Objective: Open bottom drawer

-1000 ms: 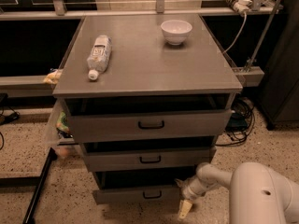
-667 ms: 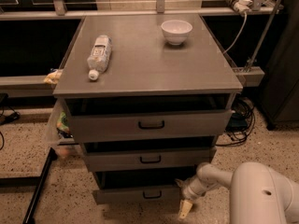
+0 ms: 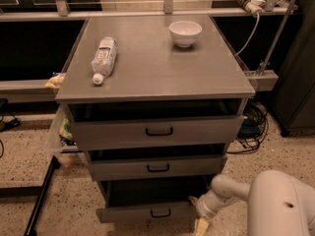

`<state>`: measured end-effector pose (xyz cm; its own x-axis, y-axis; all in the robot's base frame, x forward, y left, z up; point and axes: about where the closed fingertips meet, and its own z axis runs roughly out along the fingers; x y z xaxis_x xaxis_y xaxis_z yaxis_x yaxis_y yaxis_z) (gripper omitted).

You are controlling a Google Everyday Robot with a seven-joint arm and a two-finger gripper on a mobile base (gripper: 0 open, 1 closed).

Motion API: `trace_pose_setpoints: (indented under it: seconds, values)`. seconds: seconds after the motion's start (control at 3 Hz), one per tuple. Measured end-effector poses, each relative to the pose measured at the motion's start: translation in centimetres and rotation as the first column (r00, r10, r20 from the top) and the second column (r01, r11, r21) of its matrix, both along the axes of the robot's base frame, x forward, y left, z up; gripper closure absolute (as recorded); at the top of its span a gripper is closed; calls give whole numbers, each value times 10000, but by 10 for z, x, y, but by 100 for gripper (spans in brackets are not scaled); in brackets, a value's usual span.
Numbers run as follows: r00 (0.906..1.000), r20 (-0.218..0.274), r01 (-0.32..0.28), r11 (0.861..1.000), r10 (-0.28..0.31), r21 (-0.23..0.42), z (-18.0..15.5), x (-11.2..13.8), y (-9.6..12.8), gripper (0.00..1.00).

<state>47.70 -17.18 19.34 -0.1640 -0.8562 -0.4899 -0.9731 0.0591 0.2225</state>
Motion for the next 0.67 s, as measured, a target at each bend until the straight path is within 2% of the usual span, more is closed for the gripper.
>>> trace_pose_setpoints:
  seconds: [0.33, 0.67]
  values:
    - [9941, -1072, -140, 9999, 148, 84, 11, -46, -6, 0]
    - [9941, -1072, -140, 9999, 148, 84, 11, -46, -6, 0]
